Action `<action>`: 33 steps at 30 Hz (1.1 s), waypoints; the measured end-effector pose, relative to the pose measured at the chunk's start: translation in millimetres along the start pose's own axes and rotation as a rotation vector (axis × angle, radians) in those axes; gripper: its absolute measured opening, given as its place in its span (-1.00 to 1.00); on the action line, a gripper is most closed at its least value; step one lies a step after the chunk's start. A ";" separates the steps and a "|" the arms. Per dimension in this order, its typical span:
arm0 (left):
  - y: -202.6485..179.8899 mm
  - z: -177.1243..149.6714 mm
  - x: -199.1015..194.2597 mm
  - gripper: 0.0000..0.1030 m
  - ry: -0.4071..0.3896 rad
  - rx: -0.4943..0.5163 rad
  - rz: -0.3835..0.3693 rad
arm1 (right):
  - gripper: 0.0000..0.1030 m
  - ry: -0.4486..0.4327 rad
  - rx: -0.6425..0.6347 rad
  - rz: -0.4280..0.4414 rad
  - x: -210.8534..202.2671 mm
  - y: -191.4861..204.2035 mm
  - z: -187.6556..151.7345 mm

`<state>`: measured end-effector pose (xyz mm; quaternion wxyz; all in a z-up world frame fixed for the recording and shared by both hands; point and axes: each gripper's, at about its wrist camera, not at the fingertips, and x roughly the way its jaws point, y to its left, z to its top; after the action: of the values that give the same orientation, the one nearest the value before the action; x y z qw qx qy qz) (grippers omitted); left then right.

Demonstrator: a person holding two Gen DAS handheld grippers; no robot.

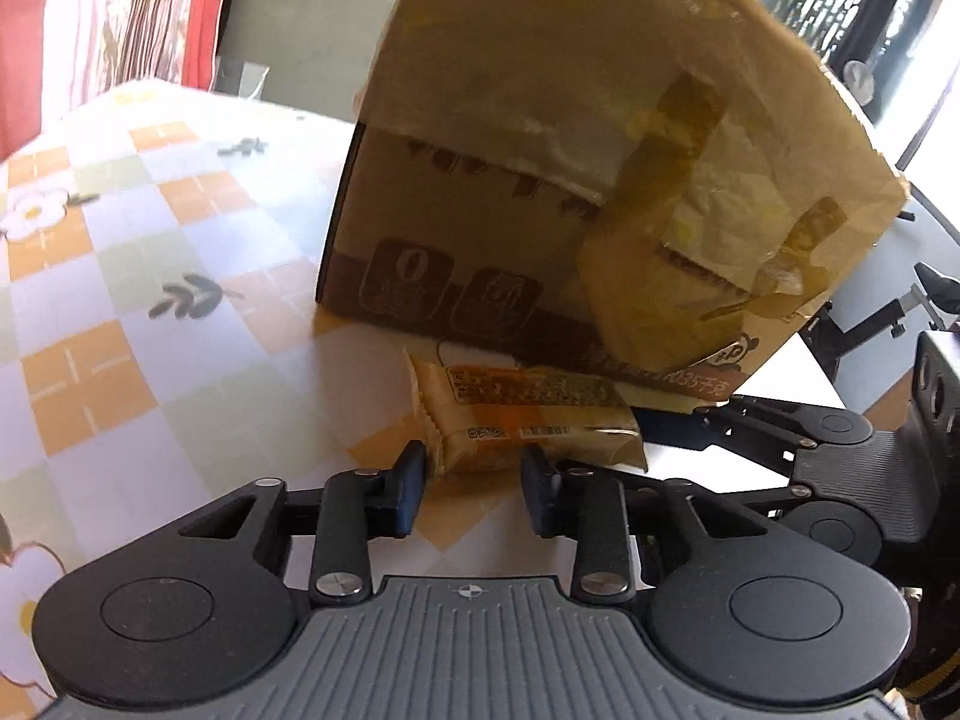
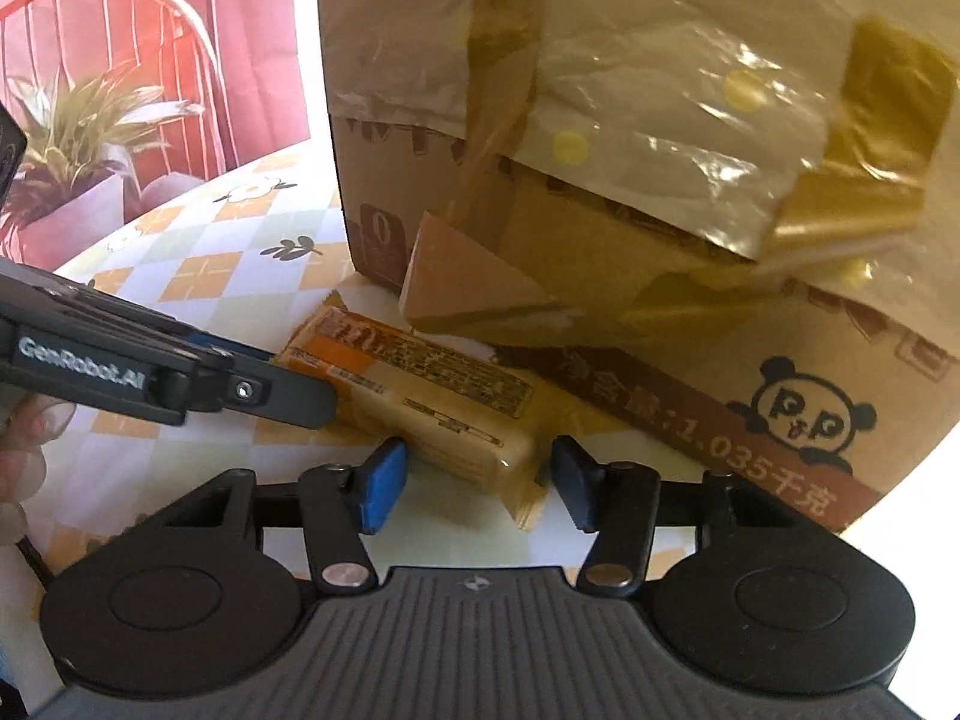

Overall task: Organize snacks
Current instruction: 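Grasp the orange wafer bar with the left tool, then lift the wafer bar over the box and open the left tool to drop it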

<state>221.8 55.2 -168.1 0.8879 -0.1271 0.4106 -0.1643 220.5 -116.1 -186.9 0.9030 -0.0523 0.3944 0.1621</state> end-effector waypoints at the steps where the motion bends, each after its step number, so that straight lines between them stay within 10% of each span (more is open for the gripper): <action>1: 0.7 1.6 -2.7 -0.11 -0.009 0.003 -0.002 | 0.04 -0.003 0.000 -0.002 -0.1 0.8 -0.1; 19: 23.8 29.4 23.3 -0.12 -0.030 -0.091 -0.036 | -0.15 -0.011 0.043 -0.003 2.2 1.1 3.3; 33: -31.1 -1.2 1.2 -0.13 -0.029 0.048 -0.038 | -0.21 -0.023 0.129 -0.026 -44.9 9.8 -36.8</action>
<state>215.8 26.2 -158.5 0.8931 -0.1157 0.3912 -0.1895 163.0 -126.3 -178.9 0.9110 0.0026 0.3929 0.1251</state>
